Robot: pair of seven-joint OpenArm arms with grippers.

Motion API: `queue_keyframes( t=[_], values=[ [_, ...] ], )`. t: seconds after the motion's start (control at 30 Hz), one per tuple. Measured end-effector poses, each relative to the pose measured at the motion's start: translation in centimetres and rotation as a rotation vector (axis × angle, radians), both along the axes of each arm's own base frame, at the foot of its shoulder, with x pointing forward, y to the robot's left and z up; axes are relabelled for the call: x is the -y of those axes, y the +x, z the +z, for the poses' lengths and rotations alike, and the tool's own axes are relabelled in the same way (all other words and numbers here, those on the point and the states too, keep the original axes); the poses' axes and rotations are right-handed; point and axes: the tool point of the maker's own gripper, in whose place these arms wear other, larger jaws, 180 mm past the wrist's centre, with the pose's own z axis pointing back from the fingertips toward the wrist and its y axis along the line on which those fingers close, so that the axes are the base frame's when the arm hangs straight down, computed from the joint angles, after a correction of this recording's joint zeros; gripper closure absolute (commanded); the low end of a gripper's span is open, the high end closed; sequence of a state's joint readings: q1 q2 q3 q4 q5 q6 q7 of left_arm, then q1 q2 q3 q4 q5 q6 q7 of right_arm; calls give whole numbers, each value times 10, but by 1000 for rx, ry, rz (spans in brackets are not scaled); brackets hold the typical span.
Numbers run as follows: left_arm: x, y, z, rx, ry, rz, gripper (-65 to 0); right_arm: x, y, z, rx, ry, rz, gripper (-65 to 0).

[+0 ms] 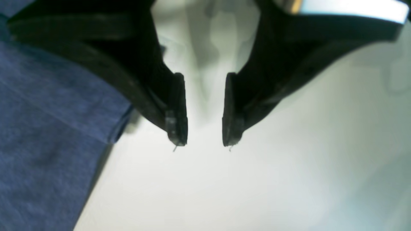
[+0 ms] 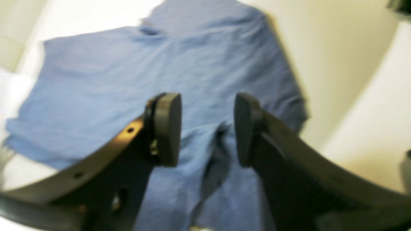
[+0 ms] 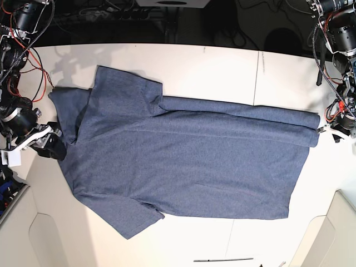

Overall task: Layout the t-shirt on the table in an organized manner, then fold the t-shirt properly
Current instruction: 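Open both grippers and release the folded collar edge, then move the right gripper down onto the shirt side near the sleeve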

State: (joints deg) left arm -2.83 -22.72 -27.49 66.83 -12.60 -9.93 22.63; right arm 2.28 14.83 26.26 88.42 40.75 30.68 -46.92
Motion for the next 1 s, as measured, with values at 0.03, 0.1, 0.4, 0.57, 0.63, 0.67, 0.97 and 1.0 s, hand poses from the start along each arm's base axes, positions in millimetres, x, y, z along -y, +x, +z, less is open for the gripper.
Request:
queue_keyframes(
  t=[0.03, 0.1, 0.4, 0.57, 0.63, 0.67, 0.97, 1.0],
  values=[
    [3, 2, 0, 1, -5, -23, -219, -4, -3, 2, 0, 41, 10, -258],
    [19, 6, -2, -1, -28, -124, -219, -8, -15, 4, 2, 91, 17, -258],
    [-3, 12, 50, 166, -63, -244, -219, -25, -106, -13, -93, 162, 7, -259],
    [-27, 6, 79, 265, -83, -201, -219, -39, -139, -34, -181, 216, -15, -258],
    [-37, 3, 90, 306, -87, -182, -219, -39, -149, -48, -224, 238, -36, -258],
    [-42, 1, 95, 320, -91, -172, -219, -38, -152, -56, -246, 251, -50, -258],
    [-50, -1, 103, 328, -87, -166, -219, -51, -151, -104, -361, 381, -99, -259],
    [-50, -1, 103, 328, -87, -166, -219, -54, -152, -107, -371, 384, -93, -259]
  ],
)
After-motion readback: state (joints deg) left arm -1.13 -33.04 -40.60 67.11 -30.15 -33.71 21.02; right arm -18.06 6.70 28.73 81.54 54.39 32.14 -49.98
